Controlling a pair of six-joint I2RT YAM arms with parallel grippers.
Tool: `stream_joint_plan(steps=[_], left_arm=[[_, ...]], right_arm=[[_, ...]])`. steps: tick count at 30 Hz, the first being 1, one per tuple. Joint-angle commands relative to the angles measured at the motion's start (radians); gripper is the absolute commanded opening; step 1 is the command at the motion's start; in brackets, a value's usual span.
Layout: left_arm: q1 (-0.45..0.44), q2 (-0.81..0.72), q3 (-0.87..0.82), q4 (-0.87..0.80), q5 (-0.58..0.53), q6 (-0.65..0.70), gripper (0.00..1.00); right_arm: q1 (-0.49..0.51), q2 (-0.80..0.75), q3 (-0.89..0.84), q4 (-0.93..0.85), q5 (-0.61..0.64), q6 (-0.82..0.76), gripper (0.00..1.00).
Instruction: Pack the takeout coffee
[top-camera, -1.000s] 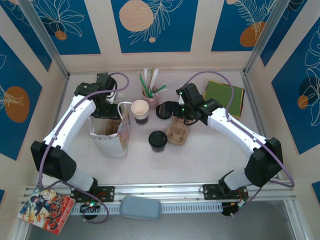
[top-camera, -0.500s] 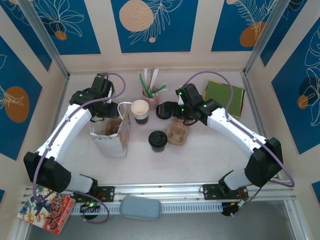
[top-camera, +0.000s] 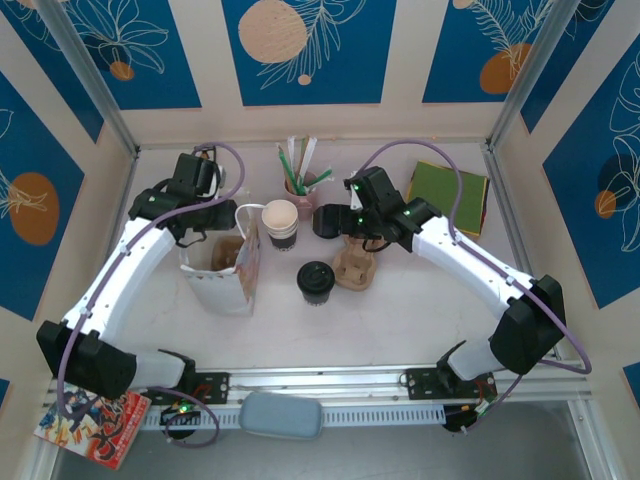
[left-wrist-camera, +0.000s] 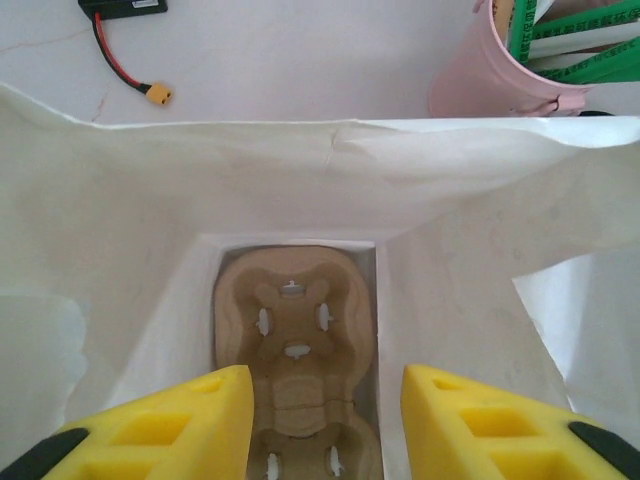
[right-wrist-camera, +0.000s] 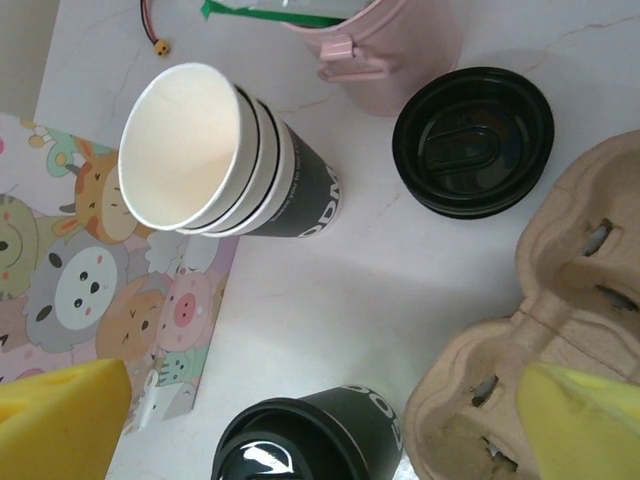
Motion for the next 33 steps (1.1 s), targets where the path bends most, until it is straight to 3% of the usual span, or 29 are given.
stream_joint_plan(steps=[1, 33], left_arm=[[0.012, -0.014, 0.012, -0.006, 0.002, -0.001, 0.43], [0.012, -0.088, 0.103, -0.178, 0.029, -0.020, 0.47]], right_arm=[[0.012, -0.001, 0.043, -0.003, -0.001, -0.025, 0.99], [0.048, -0.017, 0.053, -0.010, 0.011, -0.023, 0.99]])
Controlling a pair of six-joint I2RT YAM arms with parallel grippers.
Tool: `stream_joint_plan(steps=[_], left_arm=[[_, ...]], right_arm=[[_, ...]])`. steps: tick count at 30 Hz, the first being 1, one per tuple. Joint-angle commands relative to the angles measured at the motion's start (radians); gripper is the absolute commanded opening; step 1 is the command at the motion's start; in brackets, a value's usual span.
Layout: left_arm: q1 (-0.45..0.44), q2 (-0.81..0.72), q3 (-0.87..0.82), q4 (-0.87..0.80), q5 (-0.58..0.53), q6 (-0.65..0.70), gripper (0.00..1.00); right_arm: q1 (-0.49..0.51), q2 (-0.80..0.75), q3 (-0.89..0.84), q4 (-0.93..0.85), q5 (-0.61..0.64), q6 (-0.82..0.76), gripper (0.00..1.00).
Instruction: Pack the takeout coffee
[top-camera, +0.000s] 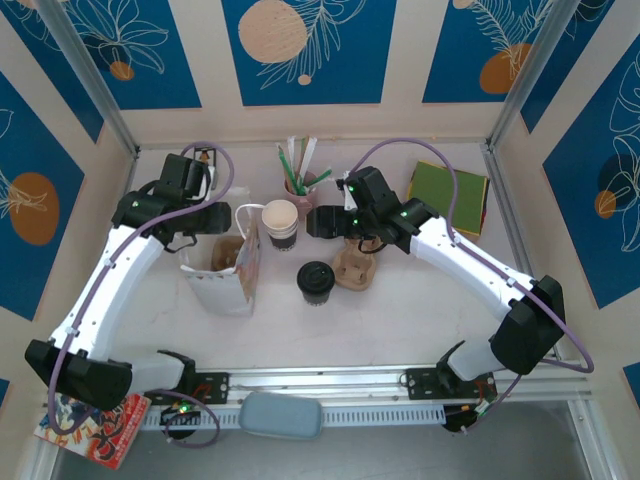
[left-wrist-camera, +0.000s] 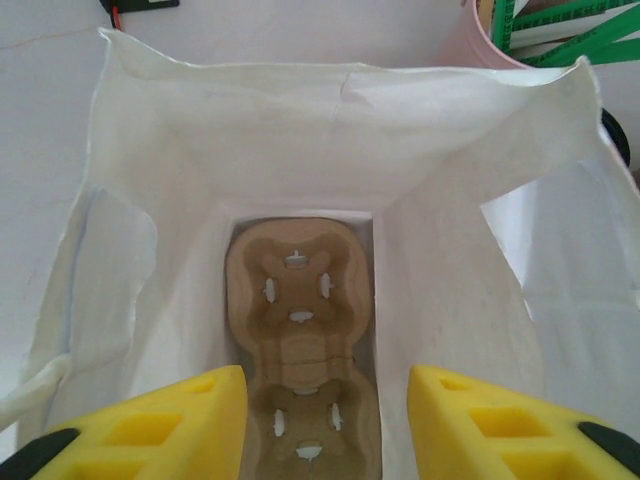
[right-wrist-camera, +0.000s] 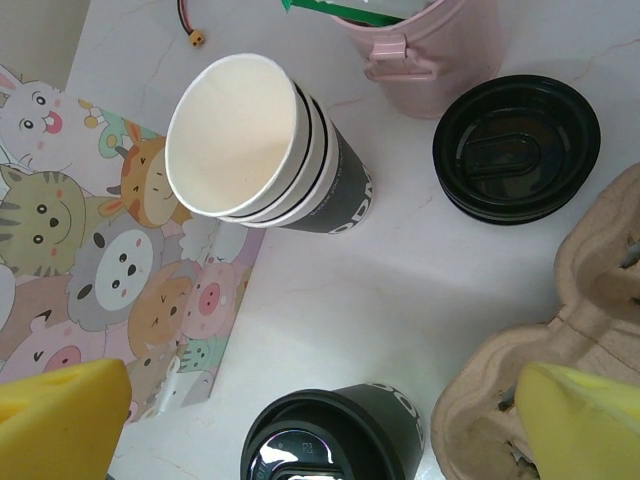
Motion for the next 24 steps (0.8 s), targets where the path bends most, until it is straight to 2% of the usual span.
stream_joint_plan(steps=[1, 13, 17, 24], left_arm=[[0.011, -0.033, 0.039, -0.056, 0.021, -0.019, 0.48], [0.012, -0.062, 0.101, -0.153, 0.054, -0.037, 0.60], [0.012, -0.060, 0.128, -0.190, 0.062, -0.048, 0.71], [0.011, -0.044, 0.187, -0.256, 0.067, -0.075, 0.74]], right_arm=[[0.012, -0.019, 0.028, -0.008, 0.012, -0.009, 0.99], [0.035, -0.045, 0.011, -0.009, 0.027, 0.001, 0.99], [0.041, -0.053, 0.007, -0.011, 0.032, 0.004, 0.99], [0.050, -0.054, 0.005, -0.005, 0.036, 0.008, 0.99]])
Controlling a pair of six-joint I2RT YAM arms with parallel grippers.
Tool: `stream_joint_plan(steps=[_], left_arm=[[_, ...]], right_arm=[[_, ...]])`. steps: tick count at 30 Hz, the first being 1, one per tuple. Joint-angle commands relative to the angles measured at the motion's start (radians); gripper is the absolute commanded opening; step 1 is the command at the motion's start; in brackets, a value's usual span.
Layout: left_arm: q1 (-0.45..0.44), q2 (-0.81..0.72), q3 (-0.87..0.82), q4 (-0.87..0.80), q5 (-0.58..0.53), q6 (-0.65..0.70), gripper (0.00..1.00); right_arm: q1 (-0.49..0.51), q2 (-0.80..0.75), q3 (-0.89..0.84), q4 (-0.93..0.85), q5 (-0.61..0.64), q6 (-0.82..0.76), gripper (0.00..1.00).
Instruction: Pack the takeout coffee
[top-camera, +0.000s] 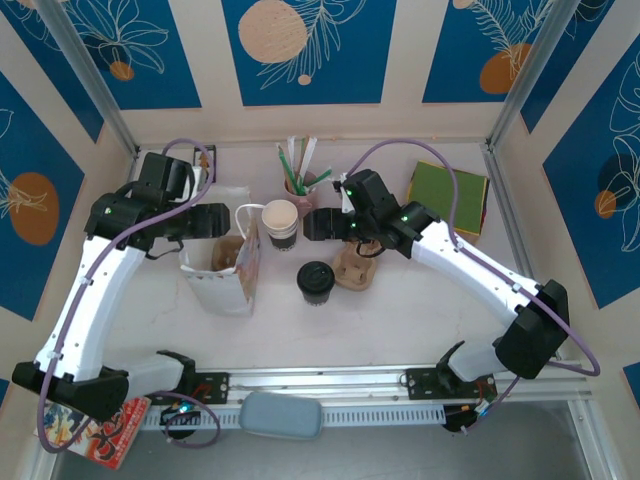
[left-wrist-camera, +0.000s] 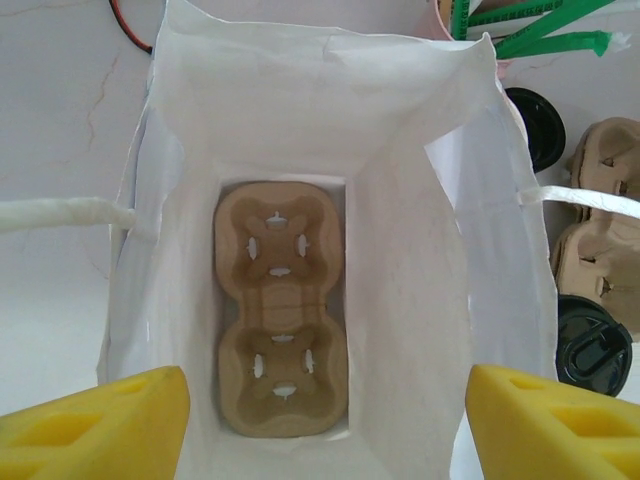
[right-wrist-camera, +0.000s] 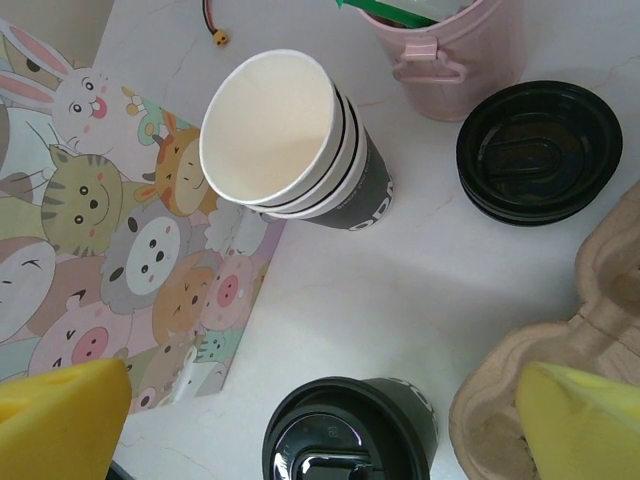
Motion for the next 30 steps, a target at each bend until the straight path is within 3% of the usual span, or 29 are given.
stream_joint_plan(steps=[1, 13, 30], left_arm=[[0.010, 0.005, 0.054, -0.076, 0.015, -0.028, 0.75], [-0.006, 0.100, 0.228, -0.274, 0.006, -0.082, 0.76], [-0.050, 0.124, 0.273, -0.270, 0.061, -0.117, 0.78]], right_arm=[[0.012, -0.025, 0.005, -0.004, 0.015, 0.006, 0.99], [0.019, -0.022, 0.005, 0.008, 0.014, 0.009, 0.99], [0.020, -0.023, 0.079, -0.016, -0.019, -0.017, 0.99]])
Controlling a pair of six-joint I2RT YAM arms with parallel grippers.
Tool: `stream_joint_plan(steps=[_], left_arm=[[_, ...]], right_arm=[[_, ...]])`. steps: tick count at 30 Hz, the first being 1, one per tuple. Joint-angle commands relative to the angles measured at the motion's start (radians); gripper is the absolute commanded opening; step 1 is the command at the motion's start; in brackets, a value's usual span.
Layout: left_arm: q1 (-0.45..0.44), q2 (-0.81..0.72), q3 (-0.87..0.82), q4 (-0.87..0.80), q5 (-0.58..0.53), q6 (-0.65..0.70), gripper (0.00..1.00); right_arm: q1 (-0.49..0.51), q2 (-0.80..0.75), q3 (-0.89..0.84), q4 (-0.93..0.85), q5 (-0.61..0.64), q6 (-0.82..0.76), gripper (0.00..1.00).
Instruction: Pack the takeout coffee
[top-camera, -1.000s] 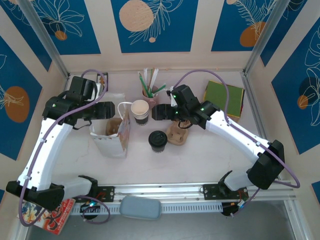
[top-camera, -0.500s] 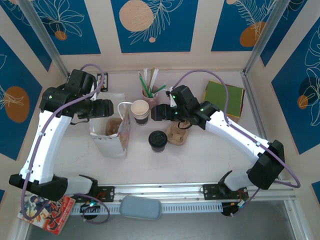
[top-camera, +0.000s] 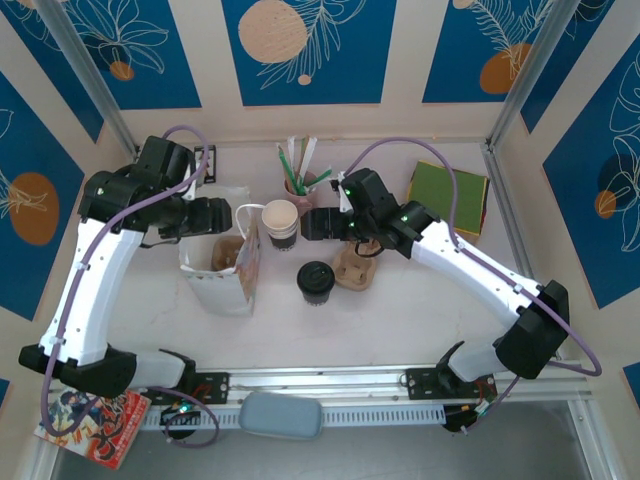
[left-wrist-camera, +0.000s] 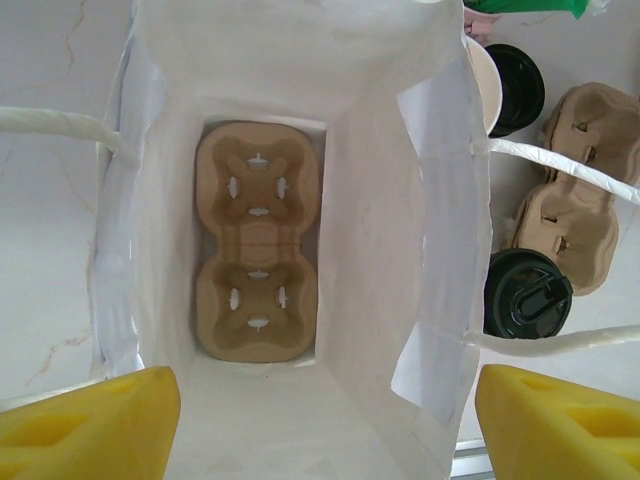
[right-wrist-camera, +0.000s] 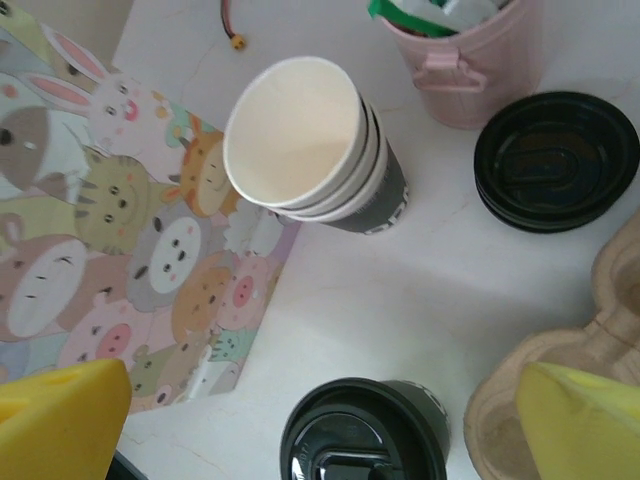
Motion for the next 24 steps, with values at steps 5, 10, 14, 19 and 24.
stream_joint_plan(steps=[5, 10, 14, 19, 24], left_arm=[[-0.018, 0.006, 0.029, -0.036, 0.021, -0.028, 0.78], [-0.023, 0.004, 0.038, -0.054, 0.018, -0.035, 0.81], [-0.029, 0.001, 0.039, -0.057, 0.015, -0.040, 0.82], [-0.029, -0.003, 0.049, -0.057, 0.014, -0.039, 0.86], [-0.061, 0.002, 0.071, -0.020, 0.018, -0.049, 1.00]], right_arm=[[0.008, -0.024, 0.056, -0.011, -0.037, -0.019, 0.99], [0.008, -0.021, 0.055, -0.006, -0.046, -0.018, 0.99], [0.008, -0.020, 0.047, 0.000, -0.047, -0.016, 0.99], [0.008, -0.027, 0.041, -0.004, -0.043, -0.016, 0.99], [0.007, -0.045, 0.024, -0.015, -0.017, -0.012, 0.99]])
